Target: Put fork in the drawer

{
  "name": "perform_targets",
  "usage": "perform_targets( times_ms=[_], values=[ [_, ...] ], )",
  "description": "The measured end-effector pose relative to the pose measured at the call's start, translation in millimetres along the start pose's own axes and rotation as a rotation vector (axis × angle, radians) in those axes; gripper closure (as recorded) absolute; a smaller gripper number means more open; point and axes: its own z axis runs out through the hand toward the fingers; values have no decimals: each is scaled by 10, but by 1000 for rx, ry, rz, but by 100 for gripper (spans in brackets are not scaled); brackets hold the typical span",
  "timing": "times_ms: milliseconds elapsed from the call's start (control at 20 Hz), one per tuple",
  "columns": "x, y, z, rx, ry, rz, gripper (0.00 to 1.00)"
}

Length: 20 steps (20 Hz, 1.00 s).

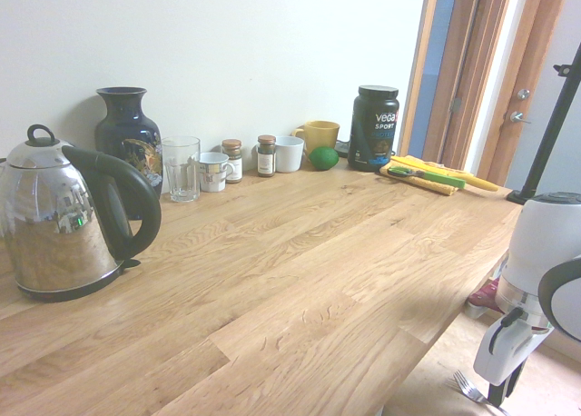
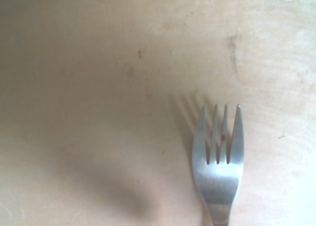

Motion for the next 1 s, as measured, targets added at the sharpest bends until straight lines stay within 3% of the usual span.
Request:
perform_targets(
  times_ms=[450,650,1000],
  values=[
    [-34,0,-50,2,7,-17,0],
    [-130,-37,-301,37,31,-56,0],
    [-326,304,-549,56,35,-75,0]
  ],
)
